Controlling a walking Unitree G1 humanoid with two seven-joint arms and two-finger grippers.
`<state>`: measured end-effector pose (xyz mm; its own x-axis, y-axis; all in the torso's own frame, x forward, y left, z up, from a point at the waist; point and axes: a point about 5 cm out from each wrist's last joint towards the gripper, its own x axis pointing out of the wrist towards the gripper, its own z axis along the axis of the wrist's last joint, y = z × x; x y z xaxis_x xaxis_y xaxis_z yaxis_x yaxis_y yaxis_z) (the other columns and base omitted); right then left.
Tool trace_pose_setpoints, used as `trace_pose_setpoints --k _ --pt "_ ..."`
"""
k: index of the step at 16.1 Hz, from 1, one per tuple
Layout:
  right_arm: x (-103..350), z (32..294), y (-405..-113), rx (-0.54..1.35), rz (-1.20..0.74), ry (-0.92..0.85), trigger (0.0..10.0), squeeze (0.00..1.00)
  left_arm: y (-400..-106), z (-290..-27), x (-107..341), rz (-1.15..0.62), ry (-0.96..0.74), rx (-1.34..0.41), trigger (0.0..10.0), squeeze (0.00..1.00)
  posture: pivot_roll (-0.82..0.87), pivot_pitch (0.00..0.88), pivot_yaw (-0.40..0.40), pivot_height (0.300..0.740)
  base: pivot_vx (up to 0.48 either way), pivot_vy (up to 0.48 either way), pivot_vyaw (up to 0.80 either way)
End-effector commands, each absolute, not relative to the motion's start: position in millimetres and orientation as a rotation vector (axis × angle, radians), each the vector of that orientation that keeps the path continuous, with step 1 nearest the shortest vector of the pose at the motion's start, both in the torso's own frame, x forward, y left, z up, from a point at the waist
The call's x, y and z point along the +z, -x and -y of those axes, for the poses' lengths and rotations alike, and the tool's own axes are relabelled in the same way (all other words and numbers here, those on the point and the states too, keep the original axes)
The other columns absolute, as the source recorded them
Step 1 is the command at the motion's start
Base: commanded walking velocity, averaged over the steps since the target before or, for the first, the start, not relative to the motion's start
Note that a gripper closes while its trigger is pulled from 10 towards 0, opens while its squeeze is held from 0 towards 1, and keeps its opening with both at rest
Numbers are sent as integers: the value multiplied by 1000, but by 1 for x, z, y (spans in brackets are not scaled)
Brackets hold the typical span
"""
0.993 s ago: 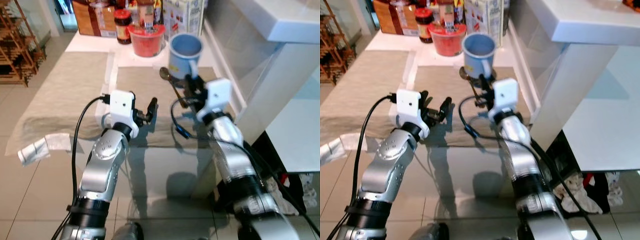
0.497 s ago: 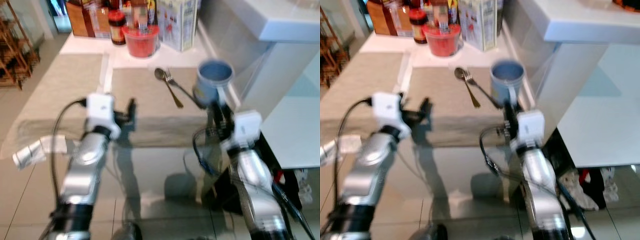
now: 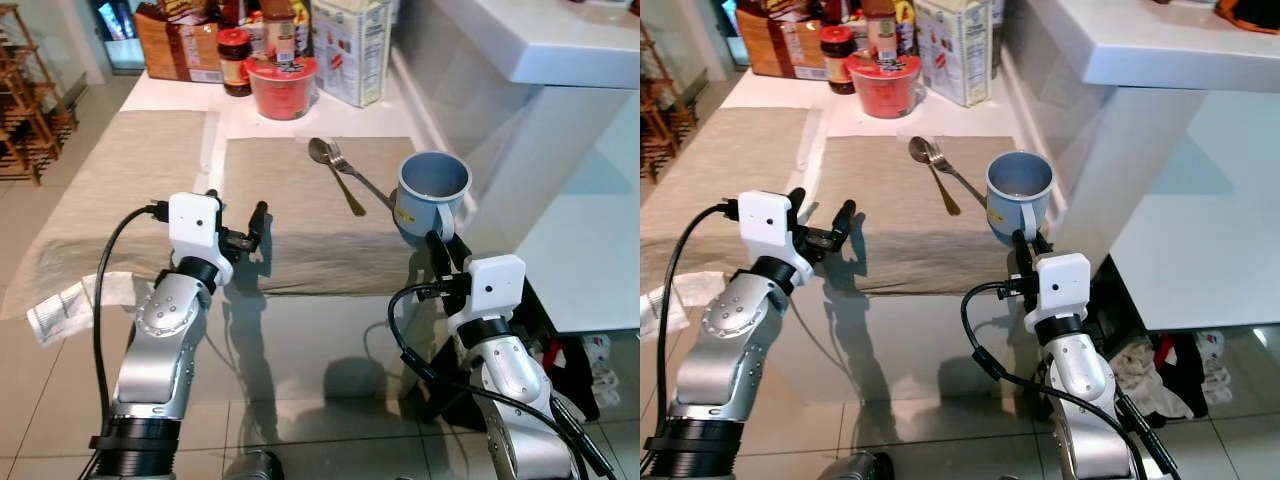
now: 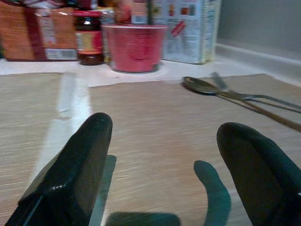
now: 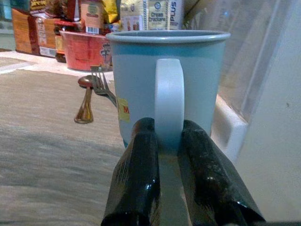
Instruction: Setting the table
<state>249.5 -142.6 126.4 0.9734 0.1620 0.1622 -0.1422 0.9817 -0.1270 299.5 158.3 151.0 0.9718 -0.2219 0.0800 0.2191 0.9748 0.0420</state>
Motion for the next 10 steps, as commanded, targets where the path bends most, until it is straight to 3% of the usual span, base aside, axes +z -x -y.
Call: trace_pose_setpoints --k 1,5,8,10 --pt "133 145 -252 136 190 118 0 0 -300 -151 155 92 -22 -252 10000 0 9 14 -12 740 0 0 0" --pt "131 151 -259 118 169 108 0 0 -304 -145 159 104 -11 -255 10000 0 4 14 -9 740 0 0 0" --pt "127 152 -262 112 149 102 0 0 -305 -145 161 109 -6 -250 10000 0 7 18 -10 740 -284 0 0" --pt "126 151 -263 116 143 102 0 0 -305 -145 161 110 -5 -247 10000 0 8 19 -10 740 0 0 0"
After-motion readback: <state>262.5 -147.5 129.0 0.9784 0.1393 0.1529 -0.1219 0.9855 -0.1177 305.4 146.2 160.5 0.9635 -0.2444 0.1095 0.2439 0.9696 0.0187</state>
